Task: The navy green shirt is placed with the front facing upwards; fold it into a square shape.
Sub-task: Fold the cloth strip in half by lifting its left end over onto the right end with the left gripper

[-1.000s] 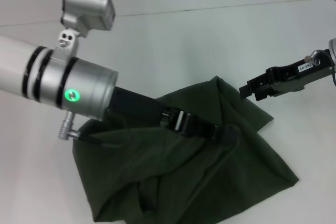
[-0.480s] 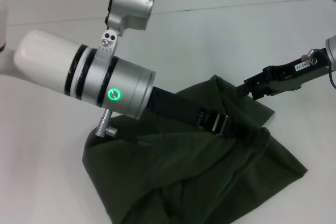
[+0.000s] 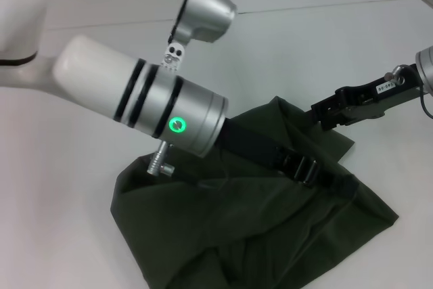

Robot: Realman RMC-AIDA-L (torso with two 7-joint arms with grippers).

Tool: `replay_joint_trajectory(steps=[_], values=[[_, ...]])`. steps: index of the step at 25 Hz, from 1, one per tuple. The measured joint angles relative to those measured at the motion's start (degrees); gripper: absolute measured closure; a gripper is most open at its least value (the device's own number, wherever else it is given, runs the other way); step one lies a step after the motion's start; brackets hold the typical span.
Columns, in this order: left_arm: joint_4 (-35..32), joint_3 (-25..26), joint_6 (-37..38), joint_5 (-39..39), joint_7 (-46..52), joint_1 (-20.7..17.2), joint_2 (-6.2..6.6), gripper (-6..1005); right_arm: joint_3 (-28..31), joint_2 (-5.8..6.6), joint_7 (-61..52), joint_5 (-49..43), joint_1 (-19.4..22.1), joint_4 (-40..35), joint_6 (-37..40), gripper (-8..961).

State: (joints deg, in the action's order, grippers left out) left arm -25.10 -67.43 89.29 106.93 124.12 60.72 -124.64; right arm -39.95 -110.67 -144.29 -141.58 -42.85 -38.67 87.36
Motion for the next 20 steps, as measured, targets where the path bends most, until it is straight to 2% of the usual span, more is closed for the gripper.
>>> replay_joint_trajectory(steps=[11,20], values=[[0.6,-11.9,-6.5,-6.6,1.6,3.8,0.02,913,0.1,-0.16,0.1,0.0,0.1,0.1,-0.1,379],[0.6,-20.4,-10.6,-12.9,1.7,4.6,0.01,902,0.1,-0.41,0.0,0.0,0.2,0.1,-0.1,380]])
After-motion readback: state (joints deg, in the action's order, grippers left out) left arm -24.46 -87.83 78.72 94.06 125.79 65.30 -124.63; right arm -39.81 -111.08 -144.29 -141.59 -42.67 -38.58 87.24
